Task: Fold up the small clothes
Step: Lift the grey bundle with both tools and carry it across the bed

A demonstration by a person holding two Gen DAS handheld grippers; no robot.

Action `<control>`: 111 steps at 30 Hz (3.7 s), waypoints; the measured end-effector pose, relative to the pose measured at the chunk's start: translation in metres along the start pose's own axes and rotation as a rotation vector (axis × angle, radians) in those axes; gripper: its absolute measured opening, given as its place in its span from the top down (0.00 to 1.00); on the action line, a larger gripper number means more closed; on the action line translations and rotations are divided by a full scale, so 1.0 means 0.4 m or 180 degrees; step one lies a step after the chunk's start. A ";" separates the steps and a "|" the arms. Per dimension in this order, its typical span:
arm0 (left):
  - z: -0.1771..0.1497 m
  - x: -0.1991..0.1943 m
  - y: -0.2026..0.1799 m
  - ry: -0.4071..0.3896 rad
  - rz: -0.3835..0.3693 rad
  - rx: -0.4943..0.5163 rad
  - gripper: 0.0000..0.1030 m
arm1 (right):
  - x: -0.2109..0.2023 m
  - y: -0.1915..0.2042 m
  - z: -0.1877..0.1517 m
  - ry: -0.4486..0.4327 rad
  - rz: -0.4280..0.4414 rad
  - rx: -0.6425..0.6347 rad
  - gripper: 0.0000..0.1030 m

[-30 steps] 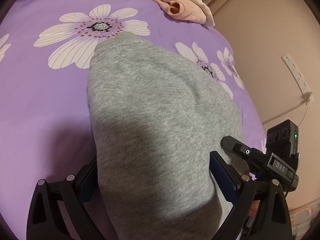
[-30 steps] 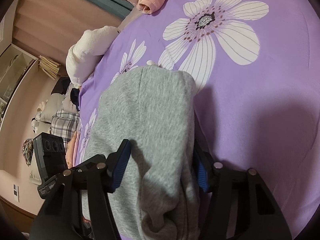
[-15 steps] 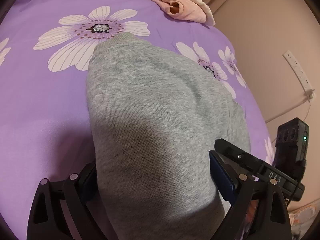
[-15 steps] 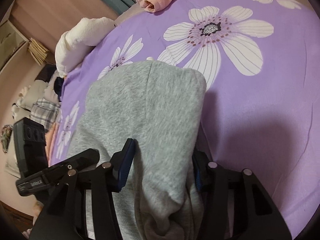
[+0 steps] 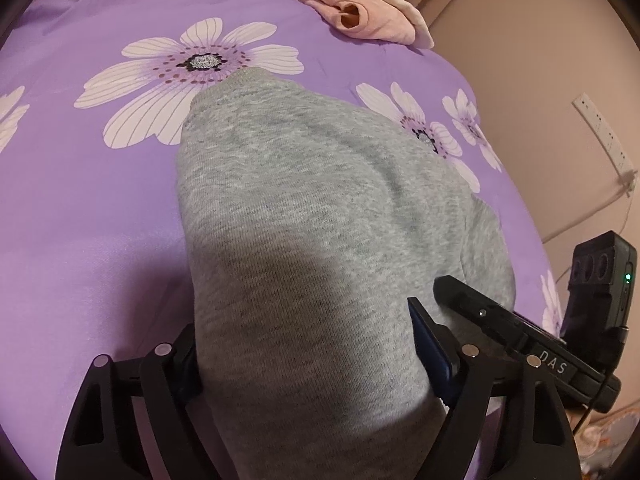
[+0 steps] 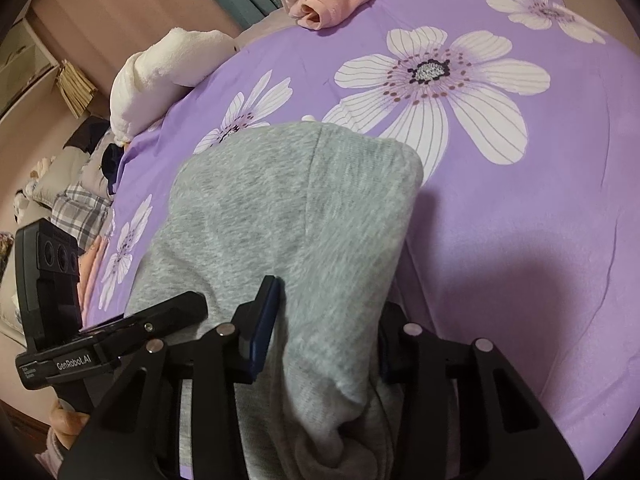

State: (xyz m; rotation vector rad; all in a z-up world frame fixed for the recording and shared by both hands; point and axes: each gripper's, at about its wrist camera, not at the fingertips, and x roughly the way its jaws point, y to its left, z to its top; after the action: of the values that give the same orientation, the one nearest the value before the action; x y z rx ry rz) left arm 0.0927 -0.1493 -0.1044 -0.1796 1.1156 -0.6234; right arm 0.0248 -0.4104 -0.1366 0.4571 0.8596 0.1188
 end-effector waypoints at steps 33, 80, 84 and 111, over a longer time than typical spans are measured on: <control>-0.046 -0.105 -0.010 -0.0280 0.0076 0.0151 0.31 | -0.106 0.135 -0.055 -0.0548 0.0017 -0.0340 0.77; -0.240 -0.428 0.082 -0.0815 0.0329 -0.0067 0.31 | -0.215 0.433 -0.216 -0.0592 0.0388 -0.0994 0.77; -0.238 -0.444 0.093 -0.0871 0.0358 -0.0084 0.31 | -0.215 0.459 -0.217 -0.0607 0.0413 -0.1048 0.77; -0.200 -0.452 0.175 -0.0979 0.0480 -0.0241 0.31 | -0.124 0.561 -0.175 -0.0534 0.0509 -0.1257 0.77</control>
State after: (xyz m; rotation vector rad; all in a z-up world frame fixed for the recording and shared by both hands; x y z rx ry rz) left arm -0.0039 0.0208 -0.0293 -0.2454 0.8465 -0.4033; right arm -0.0424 -0.1995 -0.0436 0.1607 0.6142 0.3848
